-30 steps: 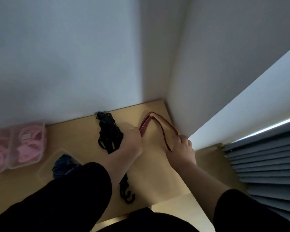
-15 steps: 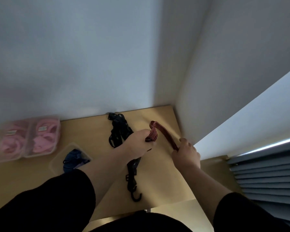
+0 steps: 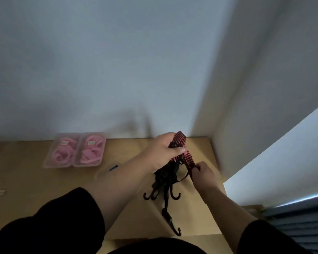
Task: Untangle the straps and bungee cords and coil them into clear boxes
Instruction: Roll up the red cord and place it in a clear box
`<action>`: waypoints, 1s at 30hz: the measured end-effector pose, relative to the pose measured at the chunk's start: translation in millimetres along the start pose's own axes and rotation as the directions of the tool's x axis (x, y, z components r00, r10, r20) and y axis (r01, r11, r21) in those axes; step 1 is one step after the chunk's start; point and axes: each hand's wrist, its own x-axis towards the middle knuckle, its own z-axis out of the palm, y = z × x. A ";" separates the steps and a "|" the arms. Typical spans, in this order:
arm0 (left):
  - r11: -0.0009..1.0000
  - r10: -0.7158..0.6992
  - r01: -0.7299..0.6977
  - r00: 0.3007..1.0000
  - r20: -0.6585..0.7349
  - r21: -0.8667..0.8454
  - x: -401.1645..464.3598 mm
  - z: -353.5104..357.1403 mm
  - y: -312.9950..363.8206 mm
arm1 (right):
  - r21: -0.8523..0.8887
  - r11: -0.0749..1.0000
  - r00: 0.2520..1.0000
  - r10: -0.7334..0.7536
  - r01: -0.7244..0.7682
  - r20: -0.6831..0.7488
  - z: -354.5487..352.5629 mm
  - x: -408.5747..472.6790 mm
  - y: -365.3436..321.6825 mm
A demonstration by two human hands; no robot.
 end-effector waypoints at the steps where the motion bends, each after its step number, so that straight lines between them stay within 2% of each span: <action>1: 1.000 0.006 -0.006 1.000 -0.014 -0.004 -2.0 -3.5 -0.9 | 0.030 1.000 1.000 0.007 -0.007 0.018 3.0 -3.9 -2.5; 6: 0.997 -0.052 0.049 0.996 -0.067 -0.054 -9.1 -12.0 -17.1 | 0.087 0.996 0.996 -0.009 0.001 0.084 15.8 -14.9 -5.4; 11: 0.973 -0.144 0.125 0.986 -0.089 -0.192 -4.9 -7.4 -37.4 | 0.073 0.990 0.984 -0.128 0.120 0.124 21.1 -18.6 -1.2; 16: 0.833 -0.315 0.220 0.943 -0.107 -0.508 8.9 7.4 -61.3 | -0.011 0.961 0.940 -0.266 0.275 0.211 28.5 -9.0 14.4; 20: 0.723 -0.411 0.274 0.909 -0.076 -0.635 20.4 14.6 -81.8 | -0.085 0.937 0.916 -0.307 0.338 0.260 35.8 4.9 29.2; 24: 0.599 -0.491 0.279 0.868 -0.069 -0.751 29.5 16.9 -97.8 | -0.039 0.927 0.896 -0.350 0.374 0.274 42.5 11.1 30.8; 27: 0.574 -0.517 0.277 0.852 -0.079 -0.771 32.5 18.1 -105.0 | 0.030 0.925 0.879 -0.370 0.379 0.302 47.2 18.5 28.4; 30: 0.596 -0.523 0.284 0.847 -0.095 -0.752 33.5 18.7 -106.7 | 0.066 0.914 0.846 -0.395 0.399 0.357 49.9 24.5 25.1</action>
